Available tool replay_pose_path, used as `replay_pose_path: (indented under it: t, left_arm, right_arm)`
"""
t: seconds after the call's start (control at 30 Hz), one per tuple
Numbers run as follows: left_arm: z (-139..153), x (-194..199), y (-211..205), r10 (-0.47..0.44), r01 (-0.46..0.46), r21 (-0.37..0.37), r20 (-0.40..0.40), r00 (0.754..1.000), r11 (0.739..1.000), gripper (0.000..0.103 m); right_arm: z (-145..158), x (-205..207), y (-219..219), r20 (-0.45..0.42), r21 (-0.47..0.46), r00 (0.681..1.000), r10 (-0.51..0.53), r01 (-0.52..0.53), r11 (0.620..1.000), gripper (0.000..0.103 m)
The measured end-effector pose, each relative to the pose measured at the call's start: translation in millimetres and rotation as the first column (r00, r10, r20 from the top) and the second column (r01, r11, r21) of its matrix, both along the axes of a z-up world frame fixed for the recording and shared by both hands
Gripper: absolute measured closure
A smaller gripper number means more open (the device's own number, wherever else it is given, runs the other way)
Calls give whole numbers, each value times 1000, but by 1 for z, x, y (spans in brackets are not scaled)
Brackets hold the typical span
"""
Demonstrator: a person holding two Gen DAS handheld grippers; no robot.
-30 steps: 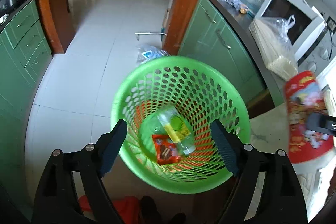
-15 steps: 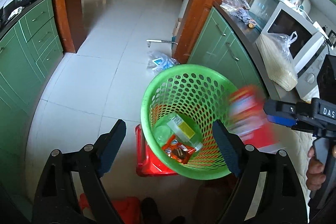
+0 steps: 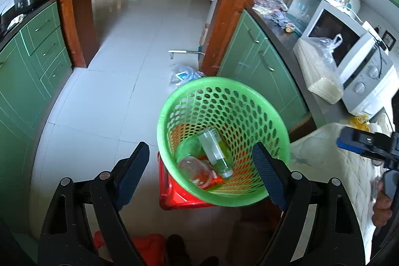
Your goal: Collect trash
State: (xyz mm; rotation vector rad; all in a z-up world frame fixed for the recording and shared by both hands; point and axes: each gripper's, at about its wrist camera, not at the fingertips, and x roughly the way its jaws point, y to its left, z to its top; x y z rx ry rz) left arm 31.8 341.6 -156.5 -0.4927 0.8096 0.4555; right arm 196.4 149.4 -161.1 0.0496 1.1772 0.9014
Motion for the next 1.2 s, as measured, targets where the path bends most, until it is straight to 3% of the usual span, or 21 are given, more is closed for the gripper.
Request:
replay_pose_path:
  t: [0.17,0.33,0.6,0.8,1.03,1.17,1.2]
  left_arm:
    - [7,4,-20,-39,39,8,4,999,999,19]
    - [11,8,-42,-74,74,7,16,997,997,14]
    - [16,21,-78,-154,154,12,15,988,988,13]
    - [23,31,-104,-206,205,15,14,979,979,12]
    - [28,43,-135,-270,270,15,10,963,963,12]
    - [30,49,-159,-325,325,16,4,946,946,12]
    - [30,51,-165,-338,338,15,4,941,941,12]
  right_arm:
    - [18,-4,-65,74,-32,994,-83,86,996,24]
    - [36,-9,-134,199,-102,966,-165,188,977,21]
    - [42,-2,-252,337,-245,894,-294,385,890,17]
    - [17,21,-321,313,-318,870,-380,473,822,17]
    - [-17,35,-339,212,-340,887,-410,460,820,18]
    - [-33,36,-338,180,-358,893,-412,450,818,29]
    - [-36,36,-340,179,-362,892,-416,453,815,36]
